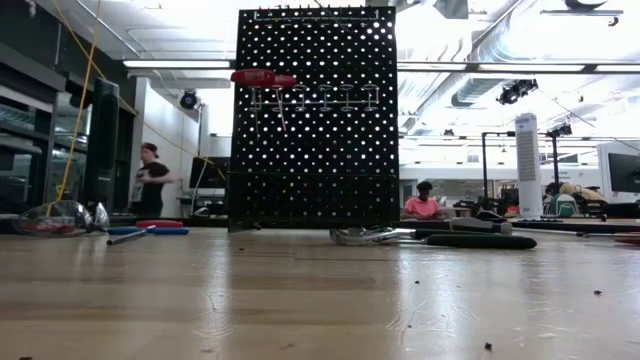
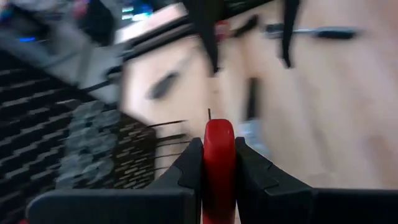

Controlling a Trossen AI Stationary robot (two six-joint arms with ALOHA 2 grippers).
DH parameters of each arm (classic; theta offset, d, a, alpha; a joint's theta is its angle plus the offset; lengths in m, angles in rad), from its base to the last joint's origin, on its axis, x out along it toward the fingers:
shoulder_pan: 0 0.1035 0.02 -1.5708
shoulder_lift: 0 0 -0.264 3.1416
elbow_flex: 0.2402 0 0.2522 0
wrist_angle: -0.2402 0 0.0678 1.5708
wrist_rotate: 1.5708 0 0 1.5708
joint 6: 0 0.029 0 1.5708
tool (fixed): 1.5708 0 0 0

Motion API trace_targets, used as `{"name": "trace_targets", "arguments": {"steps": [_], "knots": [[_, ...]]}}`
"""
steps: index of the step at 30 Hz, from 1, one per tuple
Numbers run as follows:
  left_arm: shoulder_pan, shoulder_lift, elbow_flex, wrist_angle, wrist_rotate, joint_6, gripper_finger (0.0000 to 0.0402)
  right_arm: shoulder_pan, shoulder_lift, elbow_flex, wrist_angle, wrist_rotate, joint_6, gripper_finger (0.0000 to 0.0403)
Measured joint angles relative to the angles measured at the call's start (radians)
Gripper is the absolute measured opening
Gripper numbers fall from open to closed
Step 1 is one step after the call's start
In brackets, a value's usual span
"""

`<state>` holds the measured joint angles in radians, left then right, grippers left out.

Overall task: Hang tools onto peg board
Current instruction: Hang the bottom red allen wrench on the peg board

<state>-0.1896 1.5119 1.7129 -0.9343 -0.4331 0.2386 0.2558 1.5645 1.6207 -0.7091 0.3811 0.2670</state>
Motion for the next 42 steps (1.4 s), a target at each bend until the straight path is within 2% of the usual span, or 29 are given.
{"name": "trace_targets", "arguments": {"steps": [3,6,9,12,16,19,22,26,42], "knots": [[0.032,-0.001,0.072,-0.062,-0.123,0.0,0.0043,0.004,-0.006,0.009,-0.051,0.053,0.032,0.019],[0.092,0.0,0.139,-0.092,-0.15,-0.038,0.0043,0.021,-0.022,0.022,-0.098,0.125,0.046,0.019],[0.171,0.014,0.203,-0.141,-0.126,-0.089,0.0043,0.044,-0.054,0.037,-0.147,0.207,0.065,0.019],[0.254,0.059,0.28,-0.236,-0.054,-0.158,0.0043,0.068,-0.092,0.051,-0.202,0.269,0.12,0.019],[0.34,0.185,0.433,-0.469,0.054,-0.241,0.0043,0.09,-0.137,0.055,-0.239,0.323,0.192,0.019],[0.358,0.287,0.55,-0.574,0.064,-0.245,0.0043,0.108,-0.152,0.055,-0.252,0.356,0.221,0.019],[0.351,0.349,0.645,-0.578,0.06,-0.207,0.0043,0.121,-0.152,0.055,-0.252,0.38,0.228,0.019],[0.339,0.35,0.623,-0.548,0.027,-0.167,0.0043,0.134,-0.147,0.054,-0.255,0.39,0.25,0.019],[0.354,0.33,0.627,-0.554,-0.027,-0.21,0.0043,0.14,-0.146,0.053,-0.278,0.397,0.259,0.019]]}}
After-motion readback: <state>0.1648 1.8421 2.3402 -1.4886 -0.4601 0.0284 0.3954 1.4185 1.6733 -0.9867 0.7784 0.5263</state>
